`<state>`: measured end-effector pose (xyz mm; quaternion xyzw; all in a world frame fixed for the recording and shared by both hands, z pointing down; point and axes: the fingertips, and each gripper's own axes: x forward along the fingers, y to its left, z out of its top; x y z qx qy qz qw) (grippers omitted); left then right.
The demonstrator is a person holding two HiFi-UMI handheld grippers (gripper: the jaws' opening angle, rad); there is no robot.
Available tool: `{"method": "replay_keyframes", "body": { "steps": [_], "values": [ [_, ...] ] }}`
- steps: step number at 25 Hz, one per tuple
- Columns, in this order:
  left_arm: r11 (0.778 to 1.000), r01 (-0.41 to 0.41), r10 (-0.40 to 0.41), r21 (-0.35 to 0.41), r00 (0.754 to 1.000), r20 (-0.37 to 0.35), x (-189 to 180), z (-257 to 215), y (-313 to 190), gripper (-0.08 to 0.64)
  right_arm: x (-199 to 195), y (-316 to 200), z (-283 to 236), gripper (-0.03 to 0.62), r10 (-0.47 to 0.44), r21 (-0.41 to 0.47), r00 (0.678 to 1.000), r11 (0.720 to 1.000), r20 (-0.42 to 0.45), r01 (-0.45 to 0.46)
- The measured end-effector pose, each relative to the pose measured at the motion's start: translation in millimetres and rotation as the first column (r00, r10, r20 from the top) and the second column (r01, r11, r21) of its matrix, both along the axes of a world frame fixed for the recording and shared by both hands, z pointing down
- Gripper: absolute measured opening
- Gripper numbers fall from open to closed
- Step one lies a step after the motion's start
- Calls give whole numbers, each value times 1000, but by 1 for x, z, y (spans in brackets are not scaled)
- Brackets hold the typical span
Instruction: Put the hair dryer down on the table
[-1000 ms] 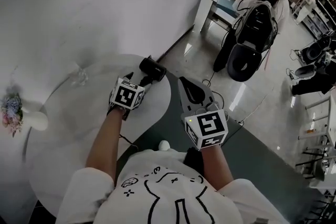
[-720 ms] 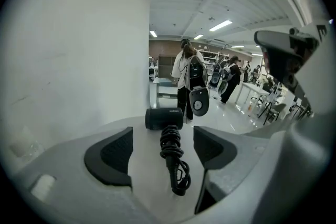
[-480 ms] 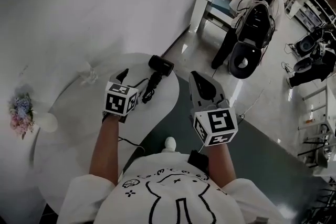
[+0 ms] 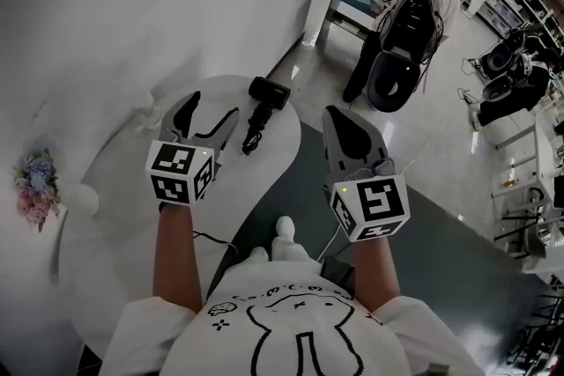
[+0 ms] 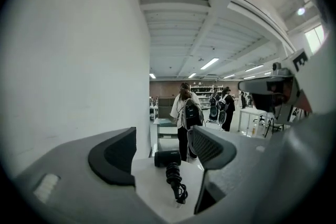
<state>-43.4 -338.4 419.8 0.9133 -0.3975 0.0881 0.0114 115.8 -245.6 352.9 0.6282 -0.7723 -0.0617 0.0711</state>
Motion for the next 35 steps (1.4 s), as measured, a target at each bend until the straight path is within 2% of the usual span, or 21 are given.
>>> {"method": "replay_keyframes", "body": {
  "steps": [3,4,6,7,9,13,21,35],
  "values": [
    [998,25,-26,63,1000,17,-10,-15,10,332,-5,10,-8,0,9,30,1000,1000,-5,-9],
    [995,49,-51,81,998,25,-15,-19,12,287,-6,13,-11,0,9,38,1000,999,-6,-8],
    [989,103,-105,110,994,16,-25,-29,16,78,-8,19,-17,0,6,51,1000,999,-10,-5],
    [986,121,-123,117,992,4,-28,-34,19,29,-8,21,-19,0,4,57,1000,998,-12,-3],
    [982,133,-133,130,991,-9,-31,-42,25,20,-8,24,-24,0,-1,65,1000,998,-12,2],
    [971,146,-153,189,988,19,-33,-56,34,20,-6,25,-32,0,-18,77,1000,997,-13,19],
    [938,182,-175,295,983,-51,-32,-91,56,20,6,23,-44,0,-47,109,999,993,-22,49],
    [897,195,-189,396,980,-55,-28,-127,65,20,4,18,-61,0,-103,161,994,981,-28,106]
  ]
}}
